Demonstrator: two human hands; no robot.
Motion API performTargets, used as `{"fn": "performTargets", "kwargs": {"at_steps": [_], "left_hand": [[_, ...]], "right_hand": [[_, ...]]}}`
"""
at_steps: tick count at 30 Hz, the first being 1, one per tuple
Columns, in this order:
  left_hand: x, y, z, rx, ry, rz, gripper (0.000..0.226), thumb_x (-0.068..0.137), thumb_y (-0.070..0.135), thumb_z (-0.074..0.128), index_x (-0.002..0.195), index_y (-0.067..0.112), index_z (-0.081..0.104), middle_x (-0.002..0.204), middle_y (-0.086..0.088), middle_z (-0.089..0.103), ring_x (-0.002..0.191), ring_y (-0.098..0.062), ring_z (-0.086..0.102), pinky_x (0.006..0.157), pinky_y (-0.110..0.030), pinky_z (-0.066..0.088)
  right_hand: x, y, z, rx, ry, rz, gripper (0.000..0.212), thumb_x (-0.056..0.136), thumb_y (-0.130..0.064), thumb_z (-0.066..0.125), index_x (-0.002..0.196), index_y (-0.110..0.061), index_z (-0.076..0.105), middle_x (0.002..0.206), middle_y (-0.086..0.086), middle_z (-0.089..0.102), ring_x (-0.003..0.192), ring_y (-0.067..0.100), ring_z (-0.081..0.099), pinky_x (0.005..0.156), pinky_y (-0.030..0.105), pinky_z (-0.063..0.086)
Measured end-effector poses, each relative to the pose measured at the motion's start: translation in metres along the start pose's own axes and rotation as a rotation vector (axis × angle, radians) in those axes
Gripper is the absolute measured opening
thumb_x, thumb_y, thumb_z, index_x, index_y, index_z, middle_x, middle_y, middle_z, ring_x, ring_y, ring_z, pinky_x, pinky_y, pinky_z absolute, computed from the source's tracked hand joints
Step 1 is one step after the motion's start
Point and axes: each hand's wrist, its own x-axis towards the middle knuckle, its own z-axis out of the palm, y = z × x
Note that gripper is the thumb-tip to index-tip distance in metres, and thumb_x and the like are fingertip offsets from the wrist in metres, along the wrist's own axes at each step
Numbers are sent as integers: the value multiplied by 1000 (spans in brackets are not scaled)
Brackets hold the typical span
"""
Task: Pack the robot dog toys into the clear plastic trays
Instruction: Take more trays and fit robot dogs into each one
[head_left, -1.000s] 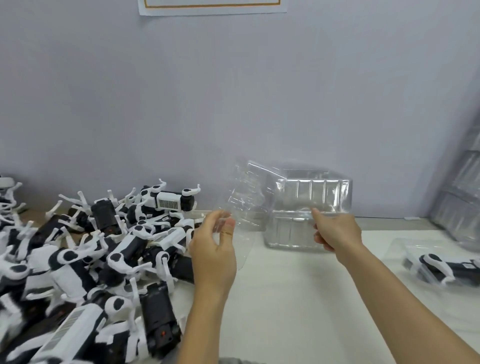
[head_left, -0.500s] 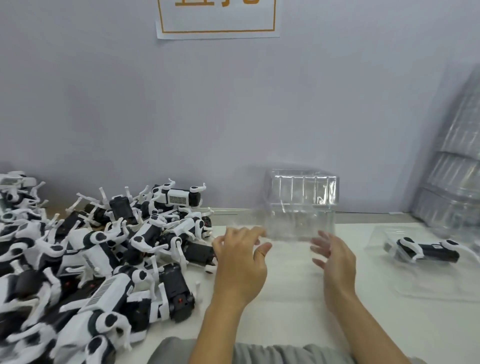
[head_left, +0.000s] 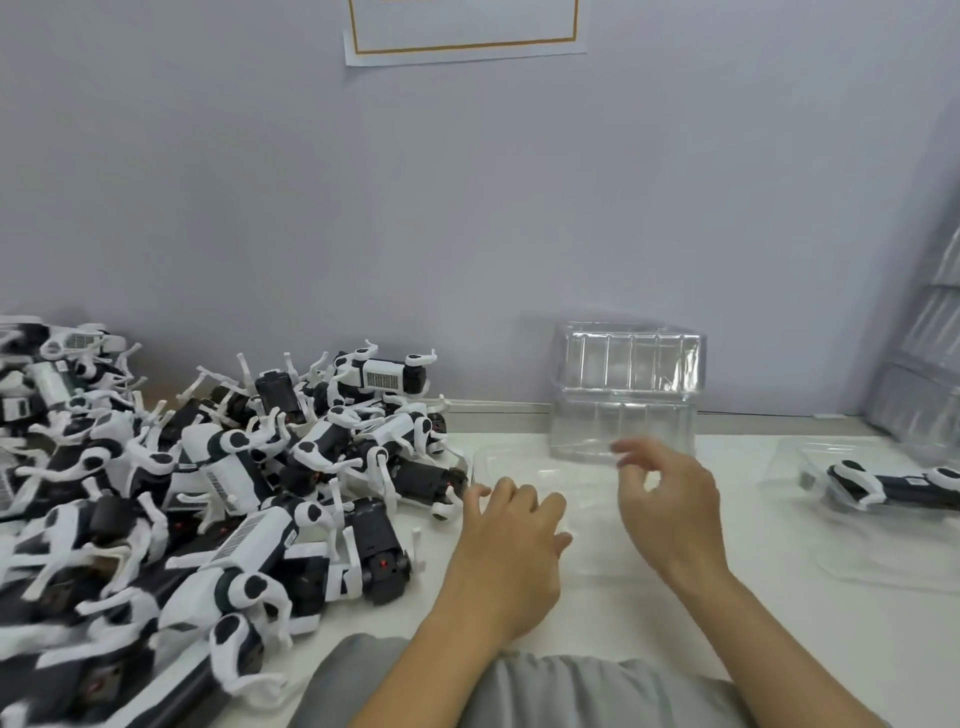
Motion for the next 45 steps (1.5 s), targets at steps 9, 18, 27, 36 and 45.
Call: {"fn": "performTargets", "kwargs": {"at_steps": [9, 18, 27, 36, 45], "left_hand": [[-9, -16, -16, -510, 225, -234, 12, 98, 18, 54, 99, 24, 64, 111, 12, 50, 116, -6, 40, 100, -12, 27], [5, -33, -22, -294, 311, -260, 33, 92, -4, 45, 117, 14, 58, 114, 5, 48, 111, -11, 39, 87, -6, 27], [-1, -31, -19, 19, 0, -412, 24, 91, -3, 41, 102, 18, 44, 101, 1, 41, 87, -20, 48, 68, -26, 28], [7, -35, -26, -358, 371, -487, 18, 94, 0, 55, 86, 14, 63, 84, 4, 59, 73, -1, 54, 64, -17, 42], [8, -34, -27, -753, 658, -401, 24, 95, 1, 59, 88, 25, 61, 81, -2, 70, 75, -6, 72, 71, -17, 55]], "right_hand": [[-25, 9, -2, -76, -93, -135, 29, 89, -15, 53, 75, -37, 67, 96, -25, 54, 106, -4, 35, 68, 14, 39], [-26, 6, 2, -104, -57, -120, 25, 87, -16, 55, 74, -34, 68, 94, -21, 52, 105, 7, 35, 68, 26, 49], [-25, 4, -1, -100, -50, -87, 30, 87, -14, 58, 67, -36, 66, 92, -20, 51, 102, 9, 33, 63, 18, 41], [-22, 9, 0, -76, -31, -72, 34, 82, -5, 55, 74, -37, 65, 93, -21, 53, 102, 6, 36, 66, 15, 38], [-18, 6, -11, -17, 93, -120, 24, 87, -17, 48, 87, -31, 68, 96, -26, 63, 113, 9, 50, 98, 35, 32]]}}
